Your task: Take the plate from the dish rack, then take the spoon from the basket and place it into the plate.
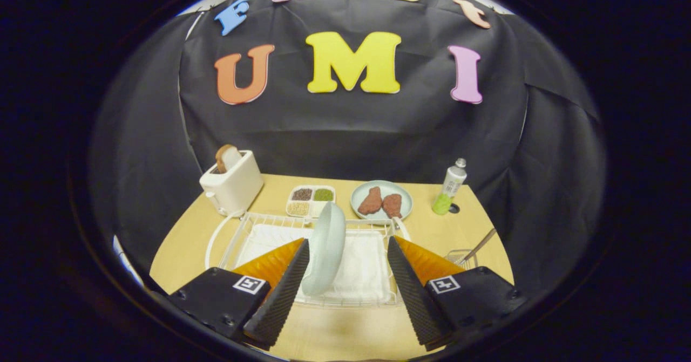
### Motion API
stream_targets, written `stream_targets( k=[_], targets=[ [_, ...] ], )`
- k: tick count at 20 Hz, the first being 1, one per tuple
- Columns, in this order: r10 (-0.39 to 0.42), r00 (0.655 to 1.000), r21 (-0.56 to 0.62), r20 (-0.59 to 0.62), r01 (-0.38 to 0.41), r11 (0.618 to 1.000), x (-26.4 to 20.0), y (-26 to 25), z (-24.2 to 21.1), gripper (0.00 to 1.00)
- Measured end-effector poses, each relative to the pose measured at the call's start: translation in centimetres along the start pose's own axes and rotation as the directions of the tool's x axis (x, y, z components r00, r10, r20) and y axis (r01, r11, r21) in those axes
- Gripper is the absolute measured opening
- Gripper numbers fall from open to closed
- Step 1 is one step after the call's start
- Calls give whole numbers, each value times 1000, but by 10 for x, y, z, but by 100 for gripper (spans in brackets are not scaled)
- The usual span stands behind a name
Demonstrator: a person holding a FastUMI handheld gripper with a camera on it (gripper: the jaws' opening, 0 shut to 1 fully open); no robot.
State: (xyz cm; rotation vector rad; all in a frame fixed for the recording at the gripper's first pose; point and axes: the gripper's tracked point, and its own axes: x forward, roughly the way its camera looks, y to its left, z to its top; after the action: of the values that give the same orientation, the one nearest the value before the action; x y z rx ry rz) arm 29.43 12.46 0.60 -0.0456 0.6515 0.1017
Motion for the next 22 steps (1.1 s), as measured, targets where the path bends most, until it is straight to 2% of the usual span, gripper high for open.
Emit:
stream_targets(
  k=[3,5,9,12,13,16,19,21,22],
  targets=[
    [-48,991,12,-128,50,999,34,6,-1,95],
    [-16,978,48,-209,27,999,51,14,-2,95],
    [-52,935,39,-350,70,997,72,13,2,92],
    [-95,897,-16,-431,98,995,75,15,6,81],
    [-130,891,-43,-434,124,991,77,15,9,79],
    [-226,863,-121,-451,191,974,78,21,8,63],
    [-368,835,-220,-409,301,928,80,10,14,51],
    [-423,812,-238,-402,353,905,79,12,9,46],
    [-454,801,-260,-391,377,889,77,11,8,39]
  ],
)
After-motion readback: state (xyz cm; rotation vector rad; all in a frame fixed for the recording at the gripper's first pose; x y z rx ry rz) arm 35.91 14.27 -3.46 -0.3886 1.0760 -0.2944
